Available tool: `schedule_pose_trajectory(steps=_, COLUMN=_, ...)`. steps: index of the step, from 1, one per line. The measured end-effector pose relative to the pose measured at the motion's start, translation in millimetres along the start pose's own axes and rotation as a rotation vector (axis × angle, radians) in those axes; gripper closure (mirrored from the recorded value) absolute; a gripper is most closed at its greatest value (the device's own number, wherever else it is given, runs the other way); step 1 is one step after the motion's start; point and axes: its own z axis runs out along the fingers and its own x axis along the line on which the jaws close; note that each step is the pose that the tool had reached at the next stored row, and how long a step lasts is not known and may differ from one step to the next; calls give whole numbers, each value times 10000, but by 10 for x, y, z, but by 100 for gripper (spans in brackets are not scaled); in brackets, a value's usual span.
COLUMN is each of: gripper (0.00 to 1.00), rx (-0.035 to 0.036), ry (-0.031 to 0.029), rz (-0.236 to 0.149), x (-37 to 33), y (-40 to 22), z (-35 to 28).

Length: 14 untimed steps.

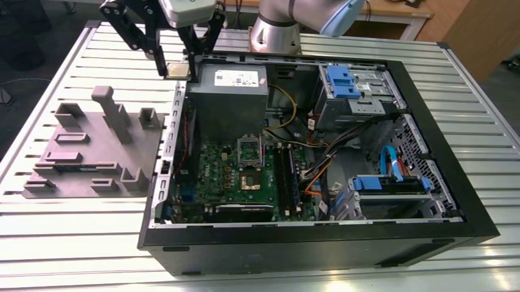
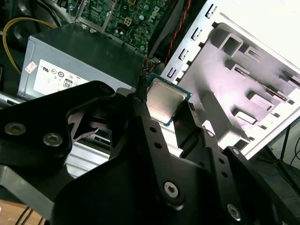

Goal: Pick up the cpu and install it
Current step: 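Pick up the cpu and move it towards the insertion slot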

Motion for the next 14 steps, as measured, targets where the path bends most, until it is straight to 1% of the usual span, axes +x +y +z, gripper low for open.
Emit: schedule_pose_trajectory(steps=14, gripper=53, rx=1, ry=0, rz=0, x=-43, y=1, z=0)
